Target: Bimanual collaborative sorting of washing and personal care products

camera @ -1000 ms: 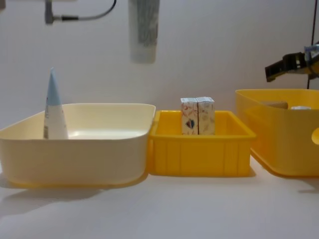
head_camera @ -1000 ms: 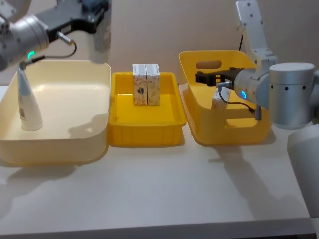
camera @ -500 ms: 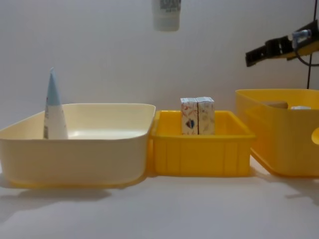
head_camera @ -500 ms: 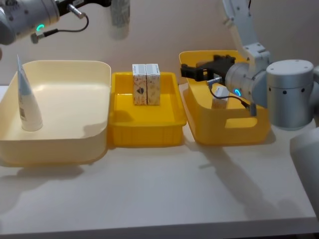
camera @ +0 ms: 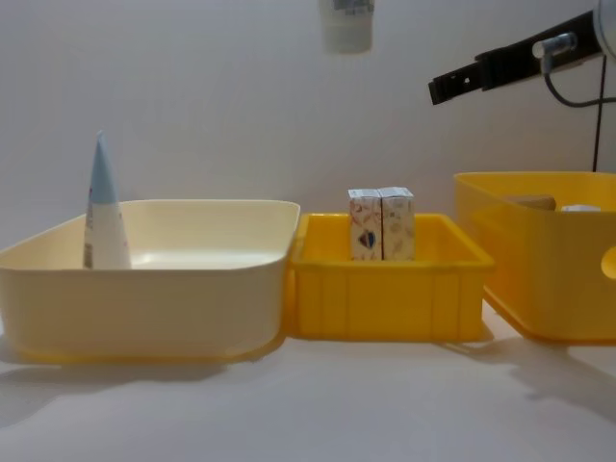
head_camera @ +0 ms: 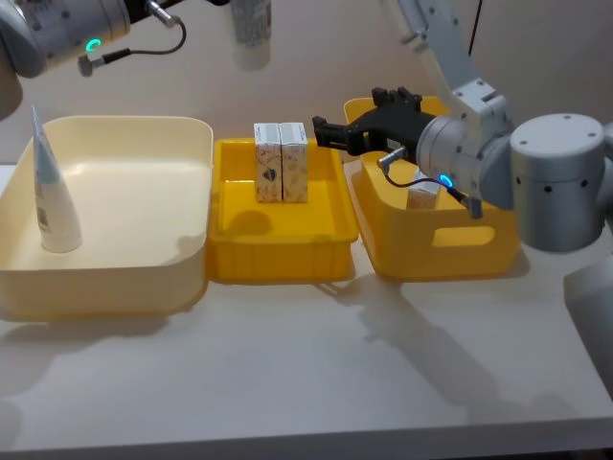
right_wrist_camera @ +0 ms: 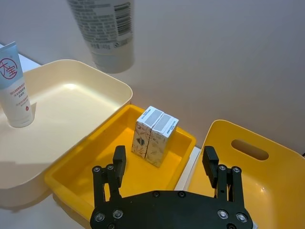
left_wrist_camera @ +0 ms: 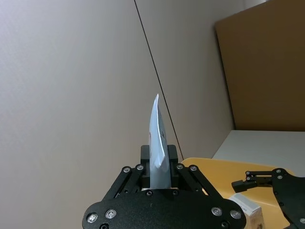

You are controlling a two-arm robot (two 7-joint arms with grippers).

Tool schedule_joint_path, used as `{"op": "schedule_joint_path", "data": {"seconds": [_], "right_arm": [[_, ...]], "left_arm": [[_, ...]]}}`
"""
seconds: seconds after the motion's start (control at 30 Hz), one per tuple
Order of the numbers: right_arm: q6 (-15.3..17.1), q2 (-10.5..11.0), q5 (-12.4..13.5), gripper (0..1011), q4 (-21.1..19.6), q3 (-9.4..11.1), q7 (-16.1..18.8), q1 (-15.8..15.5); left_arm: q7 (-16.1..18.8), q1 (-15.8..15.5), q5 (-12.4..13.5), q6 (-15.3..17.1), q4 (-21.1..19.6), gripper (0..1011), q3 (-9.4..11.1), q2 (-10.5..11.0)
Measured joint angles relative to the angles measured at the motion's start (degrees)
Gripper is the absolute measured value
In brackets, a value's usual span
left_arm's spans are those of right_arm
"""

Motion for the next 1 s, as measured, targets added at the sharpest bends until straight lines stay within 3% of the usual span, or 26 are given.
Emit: {"op": "schedule_joint_path", "data": {"seconds": [0.2, 0.63, 1.0], "right_arm": [[-0.9, -0.4, -0.7, 1001, 1.4, -0.5, 0.0, 0.4], [-5.8, -4.9, -2.4, 1001, 10.0, -1.7, -2.1, 4.6], [-9.1, -6.9, -1.4, 1001, 14.4, -2.9, 2.3, 8.4]], "left_arm": [[-1.2, -1.0, -1.0, -0.9, 2.7, 196, 0.3, -0.9], [-2.1, -1.4, -2.5, -1.4, 4.7, 196, 0.8, -1.7], [-1.8, -1.1, -3.2, -0.9, 4.7, 196, 1.2, -1.6]]}}
